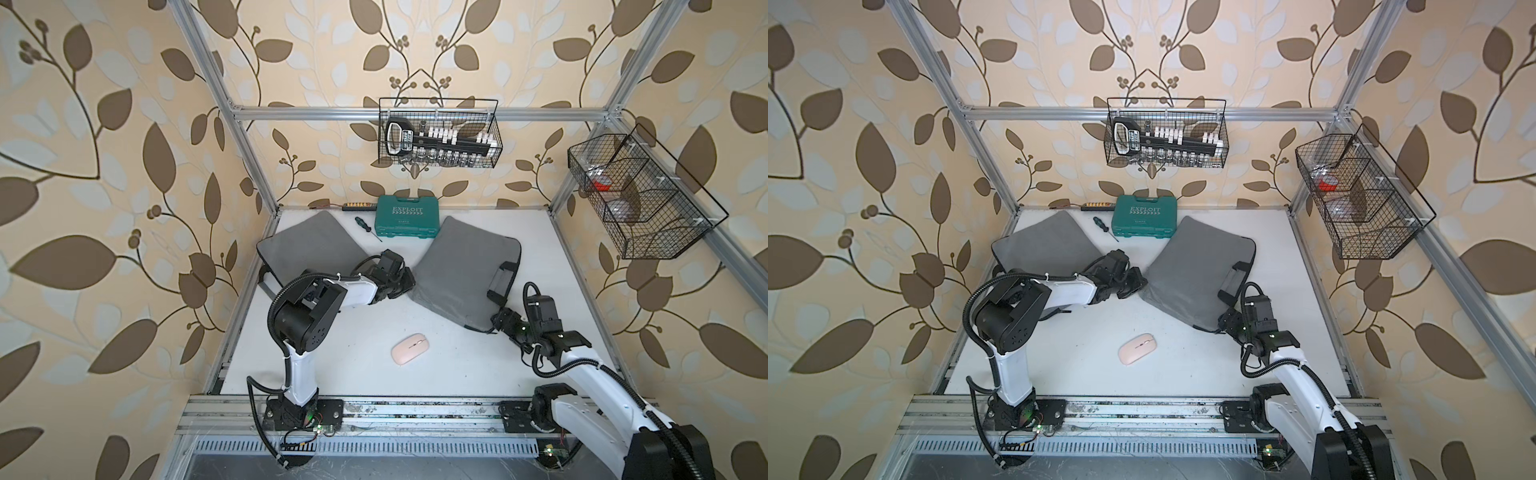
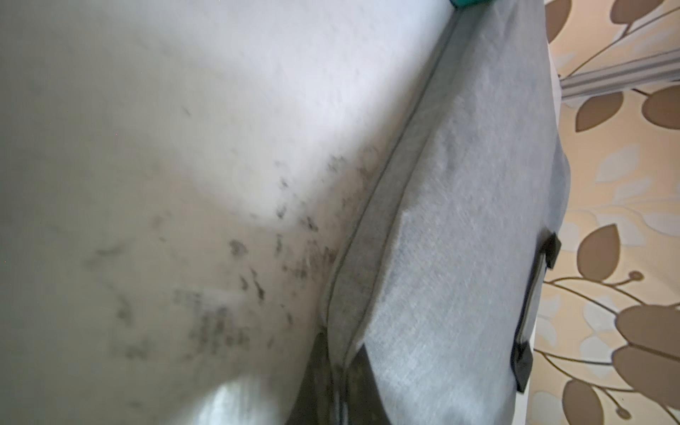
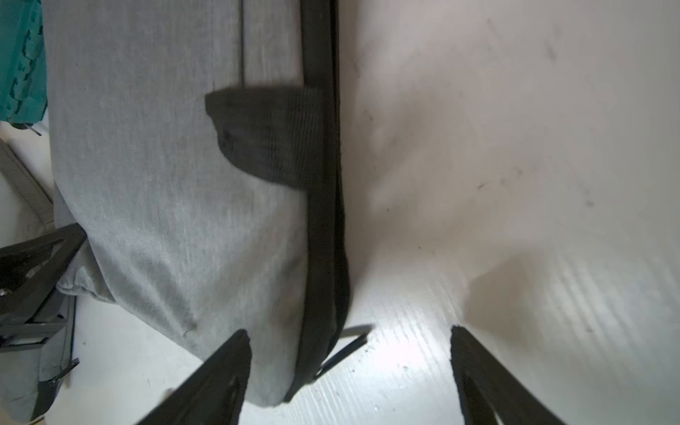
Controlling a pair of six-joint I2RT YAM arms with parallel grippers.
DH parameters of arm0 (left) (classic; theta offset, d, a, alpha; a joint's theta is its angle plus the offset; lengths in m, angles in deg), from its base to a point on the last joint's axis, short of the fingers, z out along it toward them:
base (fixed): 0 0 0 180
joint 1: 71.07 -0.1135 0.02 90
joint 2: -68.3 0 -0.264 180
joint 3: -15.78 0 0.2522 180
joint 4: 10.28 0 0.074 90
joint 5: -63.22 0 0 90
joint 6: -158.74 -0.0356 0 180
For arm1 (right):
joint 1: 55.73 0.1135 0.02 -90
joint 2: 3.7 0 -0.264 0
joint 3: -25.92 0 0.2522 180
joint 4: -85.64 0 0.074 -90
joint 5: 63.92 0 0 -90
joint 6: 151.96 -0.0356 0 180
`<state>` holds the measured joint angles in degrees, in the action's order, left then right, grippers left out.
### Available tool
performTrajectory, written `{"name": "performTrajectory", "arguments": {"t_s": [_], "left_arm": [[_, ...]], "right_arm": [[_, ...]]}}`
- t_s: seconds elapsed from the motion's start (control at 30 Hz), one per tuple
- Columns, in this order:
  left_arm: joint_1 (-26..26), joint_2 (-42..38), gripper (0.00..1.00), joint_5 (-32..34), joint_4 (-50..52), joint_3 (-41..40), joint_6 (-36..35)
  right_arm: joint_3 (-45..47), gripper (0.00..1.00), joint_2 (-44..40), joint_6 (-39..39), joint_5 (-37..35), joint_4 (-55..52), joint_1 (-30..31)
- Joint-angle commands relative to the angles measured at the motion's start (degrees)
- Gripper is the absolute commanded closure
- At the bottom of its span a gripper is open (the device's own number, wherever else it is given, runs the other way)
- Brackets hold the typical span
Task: Put the mouse into the laptop bag
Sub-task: Unzip the zipper on the zippered laptop bag.
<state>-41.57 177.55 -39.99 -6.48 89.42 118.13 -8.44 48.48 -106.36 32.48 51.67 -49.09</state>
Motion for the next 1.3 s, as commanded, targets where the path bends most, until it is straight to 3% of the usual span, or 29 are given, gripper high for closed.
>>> {"name": "performTrajectory", "arguments": {"t_s": [0.0,0.07,0.17,0.23,0.37,0.6,0.77,0.93,1.13,1.27], "left_arm": [[-2.24,-0.74,1.0,0.54,7.9,4.12,-7.22],[-2.45,-0.58,1.0,0.67,8.4,4.75,-8.86],[-2.51,-1.05,1.0,1.04,8.73,5.03,-10.1],[-2.67,-0.84,1.0,1.59,9.95,5.82,-10.57],[-4.62,1.14,1.0,-0.76,10.75,8.27,-10.96],[-6.82,2.74,1.0,-4.71,8.73,8.02,-10.32],[-6.88,2.21,1.0,-4.98,7.69,7.12,-9.84],[-6.91,1.6,1.0,-4.98,7.06,6.45,-9.49],[-6.98,0.4,1.0,-4.41,7.1,5.7,-9.23],[-7.0,-0.3,1.0,-4.33,6.88,5.18,-8.89]], "right_arm": [[1.83,0.14,0.03,3.92,2.91,6.23,1.59],[2.55,0.14,-1.98,4.07,3.16,7.84,2.32],[3.94,0.12,-4.5,4.93,11.63,12.3,2.4],[5.43,0.12,-5.65,4.76,13.37,15.58,3.74],[5.57,0.12,-3.89,5.63,8.53,17.06,10.17],[0.91,0.14,8.8,5.26,2.44,18.58,20.7],[0.06,0.12,8.23,2.86,-3.97,15.2,26.13],[1.38,0.21,8.74,1.55,-3.4,15.22,27.19],[0.82,0.31,9.26,-1.13,-8.4,10.66,30.4],[1.24,0.33,8.85,-2.64,-10.31,8.56,32.31]]}}
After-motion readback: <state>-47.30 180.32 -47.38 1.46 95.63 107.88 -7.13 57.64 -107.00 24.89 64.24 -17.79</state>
